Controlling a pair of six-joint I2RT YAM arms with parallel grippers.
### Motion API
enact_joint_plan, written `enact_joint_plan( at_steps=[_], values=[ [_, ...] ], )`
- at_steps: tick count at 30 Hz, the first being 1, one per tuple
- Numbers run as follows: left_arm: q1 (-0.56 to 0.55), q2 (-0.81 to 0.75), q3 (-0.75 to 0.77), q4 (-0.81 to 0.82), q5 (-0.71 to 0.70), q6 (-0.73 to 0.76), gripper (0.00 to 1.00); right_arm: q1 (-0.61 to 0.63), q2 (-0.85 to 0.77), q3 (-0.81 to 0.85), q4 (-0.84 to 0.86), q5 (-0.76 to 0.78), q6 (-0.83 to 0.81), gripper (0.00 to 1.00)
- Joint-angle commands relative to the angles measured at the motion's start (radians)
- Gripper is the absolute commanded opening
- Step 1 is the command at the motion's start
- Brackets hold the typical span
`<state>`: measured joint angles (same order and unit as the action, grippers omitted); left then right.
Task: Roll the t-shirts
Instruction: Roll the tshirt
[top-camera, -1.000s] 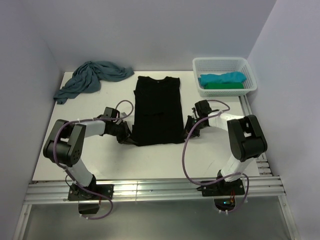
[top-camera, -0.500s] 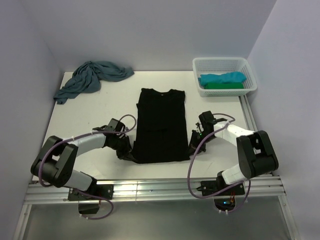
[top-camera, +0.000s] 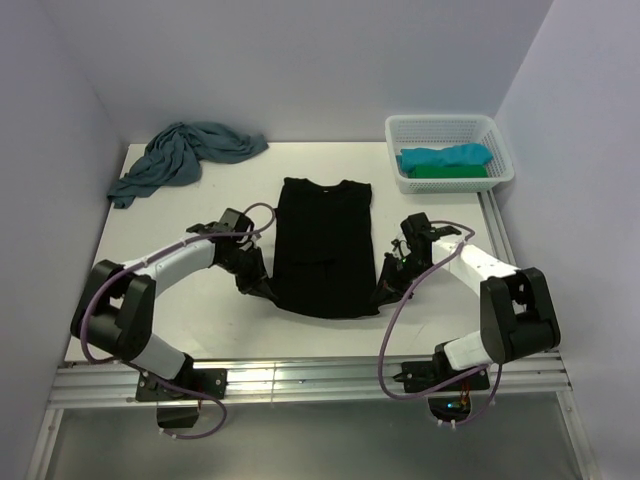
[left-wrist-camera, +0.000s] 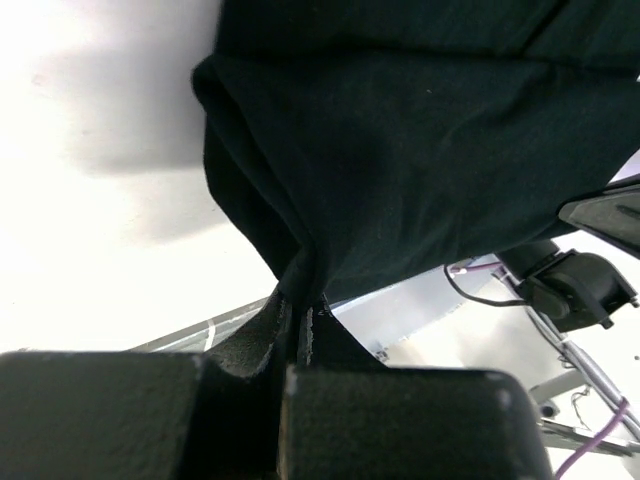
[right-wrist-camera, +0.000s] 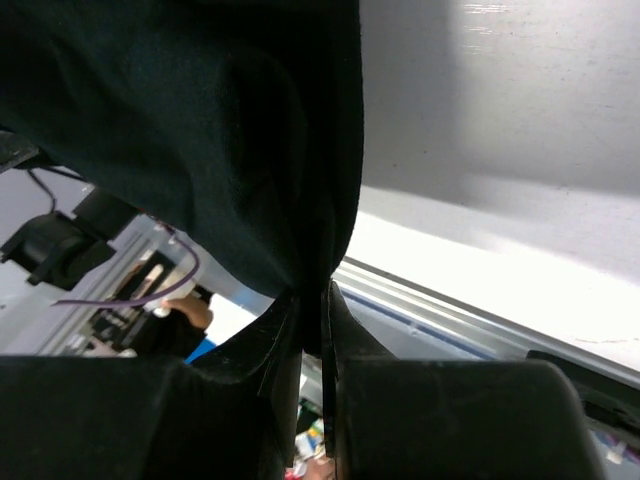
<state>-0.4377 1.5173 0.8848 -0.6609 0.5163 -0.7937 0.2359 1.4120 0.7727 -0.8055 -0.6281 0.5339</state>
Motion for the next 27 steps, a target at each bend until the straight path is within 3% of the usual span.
enact_joint_plan(
  at_steps=[1, 13, 27],
  values=[
    [0.037, 0.023, 0.043, -0.026, 0.051, 0.033, 0.0, -0.026, 0.022, 0.036, -0.046, -0.067, -0.003, 0.0],
    [0.151, 0.162, 0.196, -0.077, 0.125, 0.094, 0.01, -0.141, 0.142, 0.109, -0.037, -0.199, 0.012, 0.0],
    [0.208, 0.369, 0.374, -0.066, 0.244, 0.053, 0.01, -0.228, 0.332, 0.246, 0.02, -0.297, 0.176, 0.0]
  ],
)
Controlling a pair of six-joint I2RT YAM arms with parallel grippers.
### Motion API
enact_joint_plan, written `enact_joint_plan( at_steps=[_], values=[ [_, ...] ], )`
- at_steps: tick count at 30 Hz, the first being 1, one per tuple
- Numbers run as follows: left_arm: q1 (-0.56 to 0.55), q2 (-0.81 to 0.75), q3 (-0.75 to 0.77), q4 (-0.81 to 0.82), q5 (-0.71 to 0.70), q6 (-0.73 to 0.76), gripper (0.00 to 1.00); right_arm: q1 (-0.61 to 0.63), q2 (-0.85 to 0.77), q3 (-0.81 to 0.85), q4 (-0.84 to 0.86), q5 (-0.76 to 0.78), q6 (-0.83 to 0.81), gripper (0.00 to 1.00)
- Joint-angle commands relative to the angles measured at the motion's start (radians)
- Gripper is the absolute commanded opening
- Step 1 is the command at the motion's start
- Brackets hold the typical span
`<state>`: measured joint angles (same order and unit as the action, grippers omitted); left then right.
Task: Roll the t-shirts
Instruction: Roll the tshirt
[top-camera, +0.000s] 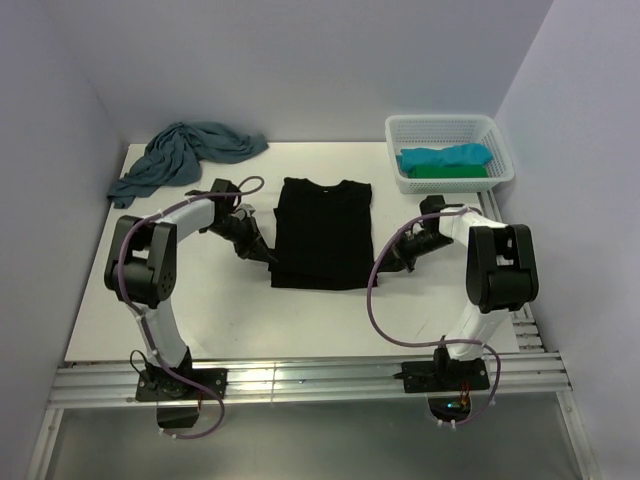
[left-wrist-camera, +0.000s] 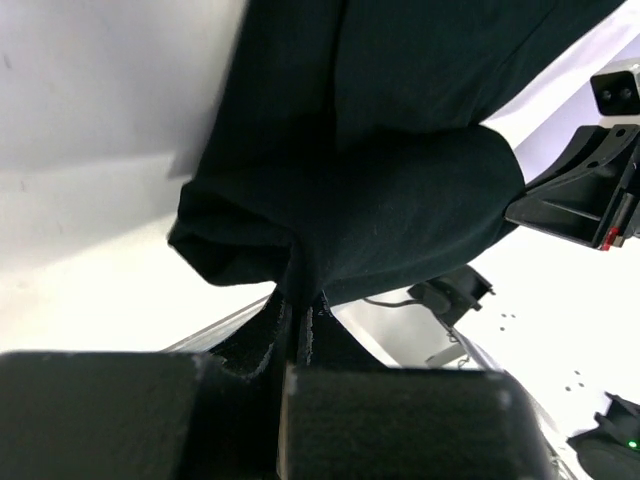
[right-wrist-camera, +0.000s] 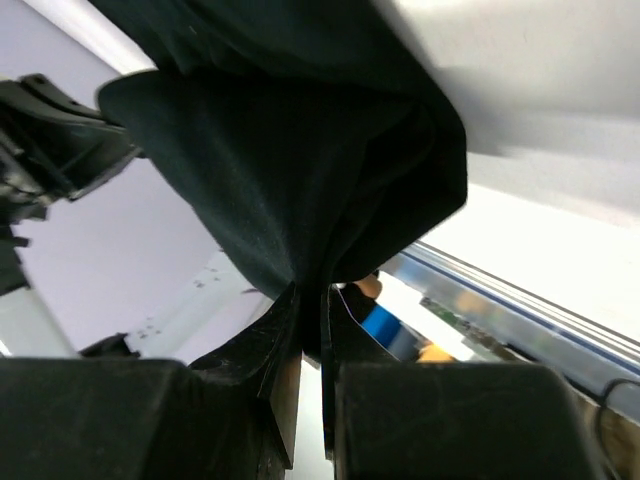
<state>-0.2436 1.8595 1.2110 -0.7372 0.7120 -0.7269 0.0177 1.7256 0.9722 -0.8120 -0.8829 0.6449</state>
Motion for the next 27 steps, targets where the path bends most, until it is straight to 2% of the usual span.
enact_joint_plan(
  at_steps=[1, 5, 9, 10, 11, 12, 13, 16, 17, 23, 26, 27],
  values=[
    [0.018, 0.038, 0.068, 0.013, 0.058, -0.017, 0.0, -0.016, 0.028, 0.052, 0.051, -0.044, 0.09, 0.0],
    [0.024, 0.087, 0.101, 0.044, 0.095, -0.052, 0.01, -0.05, 0.081, 0.088, 0.083, -0.045, 0.134, 0.0],
    [0.03, 0.135, 0.102, 0.161, 0.153, -0.132, 0.02, -0.059, 0.127, 0.117, 0.117, -0.025, 0.182, 0.0],
    [0.03, 0.139, 0.102, 0.182, 0.167, -0.15, 0.08, -0.061, 0.127, 0.121, 0.129, -0.015, 0.214, 0.03],
    [0.032, 0.144, 0.105, 0.206, 0.185, -0.185, 0.15, -0.061, 0.127, 0.125, 0.135, -0.005, 0.231, 0.07],
    [0.032, 0.147, 0.11, 0.226, 0.194, -0.204, 0.23, -0.062, 0.118, 0.123, 0.173, -0.005, 0.249, 0.19],
    [0.033, 0.145, 0.11, 0.272, 0.205, -0.219, 0.32, -0.064, 0.114, 0.123, 0.192, -0.007, 0.29, 0.26],
    [0.041, 0.127, 0.09, 0.385, 0.239, -0.293, 0.45, -0.064, 0.101, 0.144, 0.235, -0.021, 0.352, 0.43],
    [0.044, 0.122, 0.079, 0.421, 0.251, -0.34, 0.46, -0.064, 0.1, 0.152, 0.241, -0.027, 0.36, 0.48],
    [0.09, 0.05, -0.059, 0.767, 0.287, -0.57, 0.51, -0.065, 0.045, 0.155, 0.335, -0.015, 0.453, 0.49],
    [0.119, 0.026, -0.079, 0.792, 0.268, -0.56, 0.53, -0.071, 0.008, 0.16, 0.372, 0.061, 0.437, 0.49],
    [0.124, 0.017, -0.058, 0.742, 0.264, -0.53, 0.53, -0.071, 0.003, 0.169, 0.357, 0.073, 0.414, 0.48]
  ],
)
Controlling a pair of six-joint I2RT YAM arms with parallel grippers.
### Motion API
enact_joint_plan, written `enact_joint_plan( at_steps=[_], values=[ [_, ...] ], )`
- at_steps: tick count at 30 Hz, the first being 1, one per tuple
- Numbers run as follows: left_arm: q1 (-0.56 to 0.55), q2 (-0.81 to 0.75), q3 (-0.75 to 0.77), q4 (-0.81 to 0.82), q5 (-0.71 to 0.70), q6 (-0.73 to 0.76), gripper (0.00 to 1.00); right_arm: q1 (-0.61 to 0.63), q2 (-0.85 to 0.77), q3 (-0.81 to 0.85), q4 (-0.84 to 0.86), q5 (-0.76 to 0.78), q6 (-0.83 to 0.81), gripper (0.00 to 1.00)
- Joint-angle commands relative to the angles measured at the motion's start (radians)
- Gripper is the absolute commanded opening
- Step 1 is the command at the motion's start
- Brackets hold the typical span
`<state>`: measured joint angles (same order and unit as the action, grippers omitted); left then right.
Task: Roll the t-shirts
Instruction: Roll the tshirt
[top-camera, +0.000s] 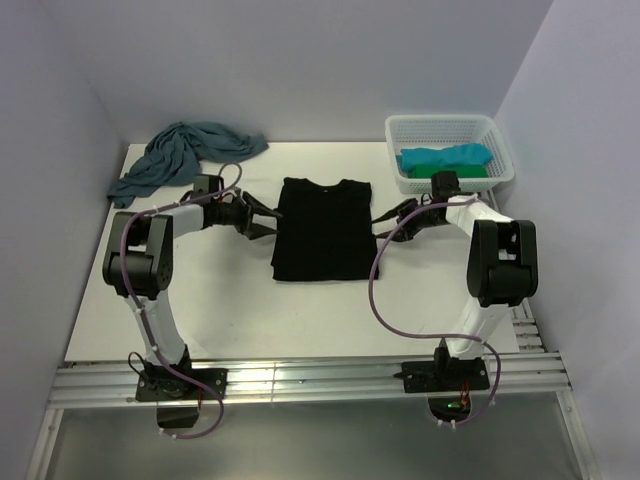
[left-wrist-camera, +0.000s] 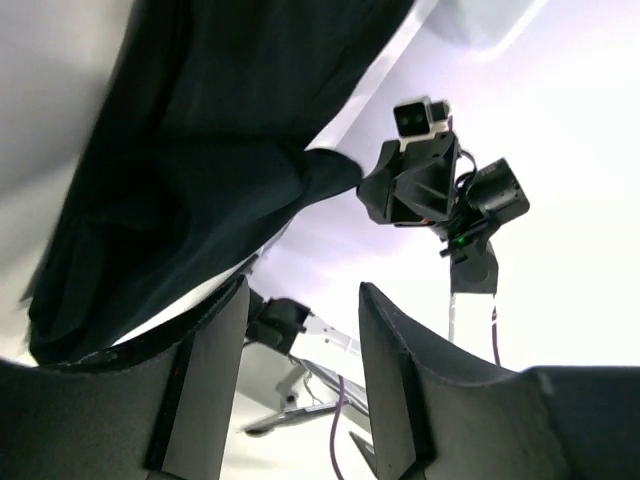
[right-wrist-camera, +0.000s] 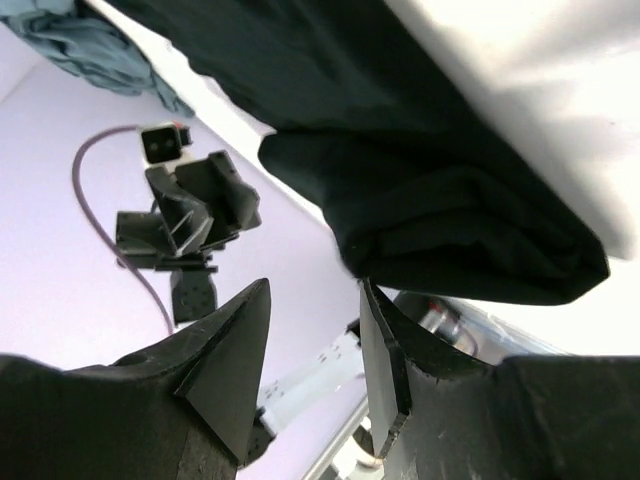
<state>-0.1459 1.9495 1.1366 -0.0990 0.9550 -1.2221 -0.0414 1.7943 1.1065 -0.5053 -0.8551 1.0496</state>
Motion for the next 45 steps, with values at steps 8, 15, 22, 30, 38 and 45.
enact_joint_plan(
  at_steps=[8, 15, 22, 30, 38, 45],
  values=[
    [0.028, -0.086, 0.201, -0.332, -0.212, 0.455, 0.62, 0.009, -0.076, 0.193, -0.183, 0.31, -0.423, 0.52],
    [-0.029, -0.069, 0.174, -0.372, -0.337, 0.576, 0.68, 0.127, -0.099, 0.148, -0.173, 0.504, -0.556, 0.54],
    [-0.096, -0.034, 0.164, -0.327, -0.371, 0.608, 0.68, 0.205, -0.072, 0.124, -0.104, 0.528, -0.586, 0.53],
    [-0.133, 0.029, 0.198, -0.341, -0.409, 0.648, 0.64, 0.218, -0.032, 0.121, -0.088, 0.525, -0.597, 0.36],
    [-0.136, 0.061, 0.213, -0.35, -0.438, 0.635, 0.44, 0.229, 0.005, 0.158, -0.099, 0.528, -0.596, 0.0],
    [-0.135, 0.04, 0.219, -0.375, -0.466, 0.613, 0.0, 0.23, 0.022, 0.185, -0.101, 0.513, -0.602, 0.0]
  ],
)
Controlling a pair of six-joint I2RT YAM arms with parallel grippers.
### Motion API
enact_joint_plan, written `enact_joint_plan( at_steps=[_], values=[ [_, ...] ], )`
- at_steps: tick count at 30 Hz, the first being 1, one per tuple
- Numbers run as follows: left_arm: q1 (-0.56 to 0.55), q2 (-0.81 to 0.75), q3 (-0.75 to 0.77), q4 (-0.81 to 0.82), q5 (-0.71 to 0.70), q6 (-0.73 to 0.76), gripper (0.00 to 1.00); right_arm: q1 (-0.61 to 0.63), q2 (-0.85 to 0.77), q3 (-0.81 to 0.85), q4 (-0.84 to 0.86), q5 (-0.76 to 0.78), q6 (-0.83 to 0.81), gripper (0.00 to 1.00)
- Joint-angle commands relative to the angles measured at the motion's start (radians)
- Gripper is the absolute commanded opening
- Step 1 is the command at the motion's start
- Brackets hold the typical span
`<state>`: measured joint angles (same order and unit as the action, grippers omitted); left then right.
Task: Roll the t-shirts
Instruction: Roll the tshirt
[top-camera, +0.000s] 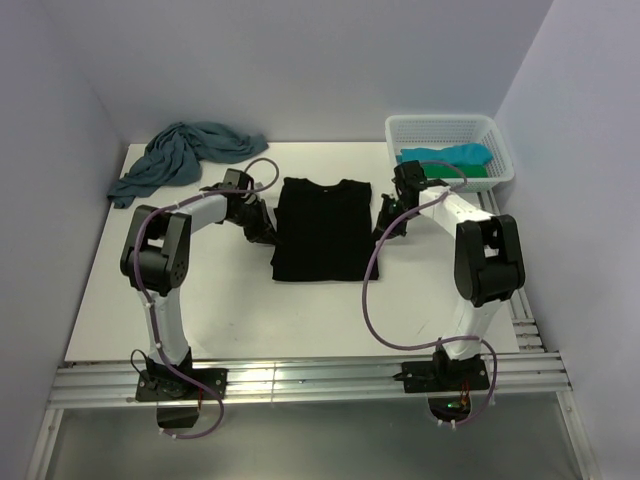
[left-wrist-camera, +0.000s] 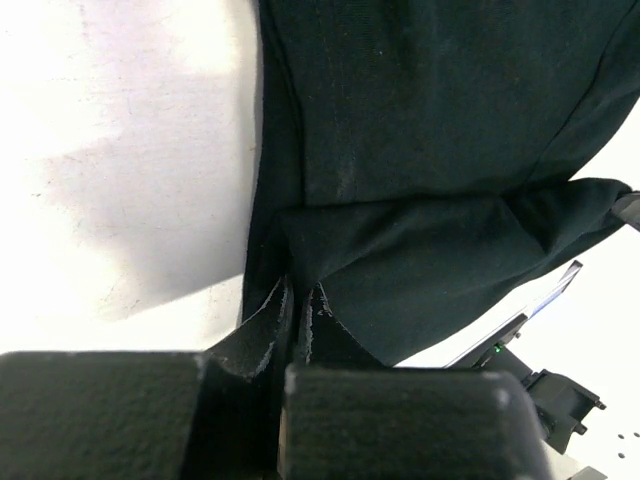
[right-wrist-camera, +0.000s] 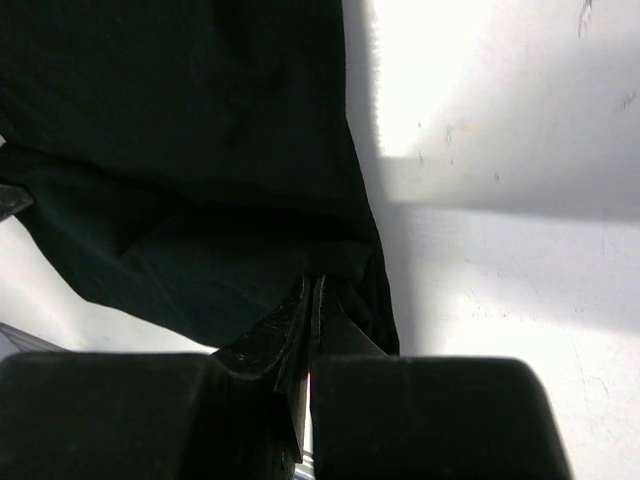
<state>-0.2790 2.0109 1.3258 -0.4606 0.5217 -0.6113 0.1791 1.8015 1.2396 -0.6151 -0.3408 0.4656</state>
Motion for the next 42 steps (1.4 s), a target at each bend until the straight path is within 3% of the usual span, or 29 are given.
enact_joint_plan(
  at_steps=[1, 10, 16, 18, 19, 21, 23, 24, 26, 29, 32, 36, 42],
  values=[
    [0.0, -0.029, 0.024, -0.013, -0.037, -0.001, 0.0, 0.01, 0.016, 0.058, 0.011, -0.004, -0.021, 0.0],
    [0.073, -0.136, -0.082, 0.069, -0.034, -0.099, 0.0, 0.007, 0.085, 0.142, -0.026, 0.034, -0.035, 0.0],
    [0.086, -0.048, -0.028, 0.069, -0.003, -0.097, 0.03, 0.007, 0.16, 0.181, -0.054, 0.059, -0.024, 0.02],
    [0.084, -0.031, -0.014, 0.077, 0.003, -0.103, 0.21, 0.007, 0.16, 0.192, -0.051, 0.06, -0.019, 0.12],
    [0.086, -0.029, -0.008, 0.073, 0.001, -0.107, 0.31, 0.007, 0.16, 0.201, -0.055, 0.065, -0.016, 0.29],
    [0.086, -0.047, -0.002, 0.063, -0.002, -0.105, 0.51, 0.007, 0.148, 0.225, -0.063, 0.071, -0.01, 0.38],
    [0.093, -0.104, 0.0, 0.004, -0.034, -0.085, 0.62, -0.003, 0.078, 0.233, -0.072, 0.053, -0.001, 0.43],
    [0.093, -0.104, 0.0, 0.004, -0.037, -0.081, 0.62, -0.003, 0.058, 0.233, -0.072, 0.052, -0.001, 0.43],
    [0.103, -0.162, -0.007, -0.018, -0.045, -0.067, 0.62, -0.01, 0.012, 0.204, -0.071, 0.039, -0.001, 0.42],
    [0.107, -0.204, 0.05, -0.114, -0.071, 0.005, 0.62, -0.006, -0.039, 0.211, -0.13, -0.009, -0.03, 0.24],
    [0.045, -0.175, 0.153, -0.252, -0.095, 0.067, 0.61, 0.06, -0.01, 0.274, -0.245, -0.026, -0.044, 0.0],
    [-0.041, -0.101, 0.223, -0.357, -0.019, 0.022, 0.55, 0.204, 0.091, 0.316, -0.33, -0.122, -0.028, 0.0],
    [-0.127, -0.002, 0.276, -0.399, 0.09, -0.005, 0.43, 0.29, 0.209, 0.382, -0.388, -0.242, -0.028, 0.0]
  ],
)
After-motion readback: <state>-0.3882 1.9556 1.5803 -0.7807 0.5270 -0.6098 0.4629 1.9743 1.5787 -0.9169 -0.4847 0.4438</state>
